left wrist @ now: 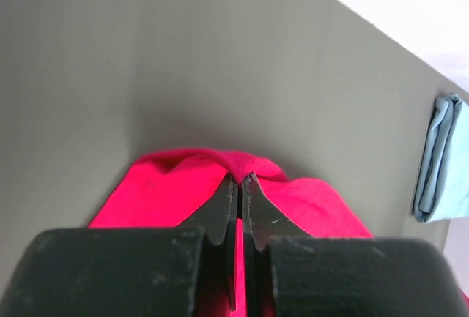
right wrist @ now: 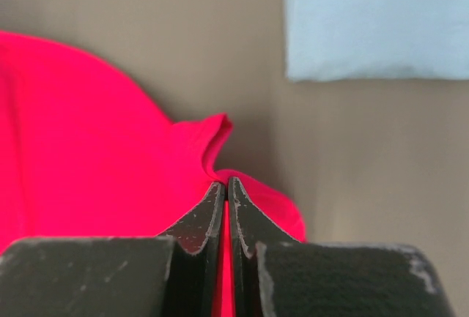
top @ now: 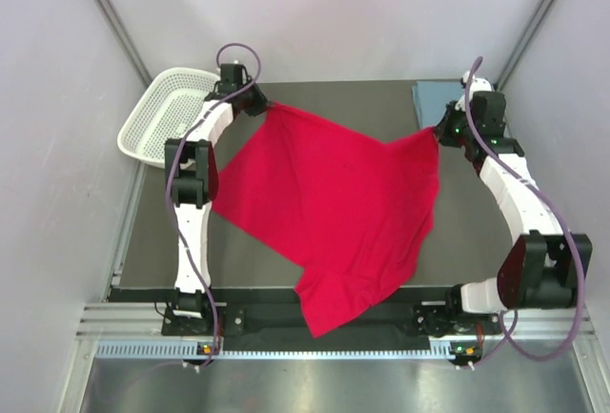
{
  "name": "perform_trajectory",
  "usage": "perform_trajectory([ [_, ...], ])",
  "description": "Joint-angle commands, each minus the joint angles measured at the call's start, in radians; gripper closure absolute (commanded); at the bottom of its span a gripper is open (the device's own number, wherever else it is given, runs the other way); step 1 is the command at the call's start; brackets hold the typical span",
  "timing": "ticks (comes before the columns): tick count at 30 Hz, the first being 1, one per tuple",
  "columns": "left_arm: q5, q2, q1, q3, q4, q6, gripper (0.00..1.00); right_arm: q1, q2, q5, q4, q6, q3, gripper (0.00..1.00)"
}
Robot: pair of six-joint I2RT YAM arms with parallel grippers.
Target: Fold and stack the t-shirts
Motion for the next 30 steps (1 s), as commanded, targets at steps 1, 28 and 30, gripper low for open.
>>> perform_trajectory([
  [1,0.056,-0.044,0.029,0.048,-0.080,-0.009,1.00,0.071,-0.120,0.030,-0.127,0.051,0.010,1.00],
  [28,0.074,-0.151,0.144,-0.044,-0.381,0.178,1.00,0.213,-0.503,0.005,-0.423,0.124,-0.291,1.00],
  [30,0.065,-0.156,0.144,-0.056,-0.393,0.184,1.00,0.217,-0.506,0.004,-0.443,0.115,-0.295,1.00],
])
